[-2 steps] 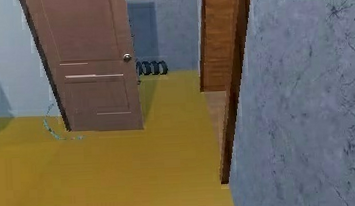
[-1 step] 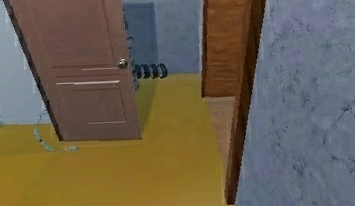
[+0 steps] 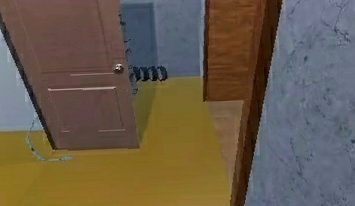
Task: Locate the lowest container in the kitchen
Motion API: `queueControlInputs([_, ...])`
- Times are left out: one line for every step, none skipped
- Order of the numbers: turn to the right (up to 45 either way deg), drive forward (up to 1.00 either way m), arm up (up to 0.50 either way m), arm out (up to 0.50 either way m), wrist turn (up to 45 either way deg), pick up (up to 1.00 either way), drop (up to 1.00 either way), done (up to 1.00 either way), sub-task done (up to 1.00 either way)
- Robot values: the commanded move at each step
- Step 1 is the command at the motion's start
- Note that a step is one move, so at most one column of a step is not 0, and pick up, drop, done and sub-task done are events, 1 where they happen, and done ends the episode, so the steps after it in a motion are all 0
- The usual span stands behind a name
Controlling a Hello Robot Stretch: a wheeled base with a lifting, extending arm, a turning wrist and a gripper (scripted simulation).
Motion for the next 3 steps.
queueControlInputs([-45.0,0.0,0.0,0.0,0.0,0.0,0.0,0.0,0.0])
queueControlInputs([-18.0,0.0,0.0,0.0,0.0,0.0,0.0,0.0,0.0])
queueControlInputs([0.0,1.0,0.0,0.0,0.0,0.0,0.0,0.0,0.0])
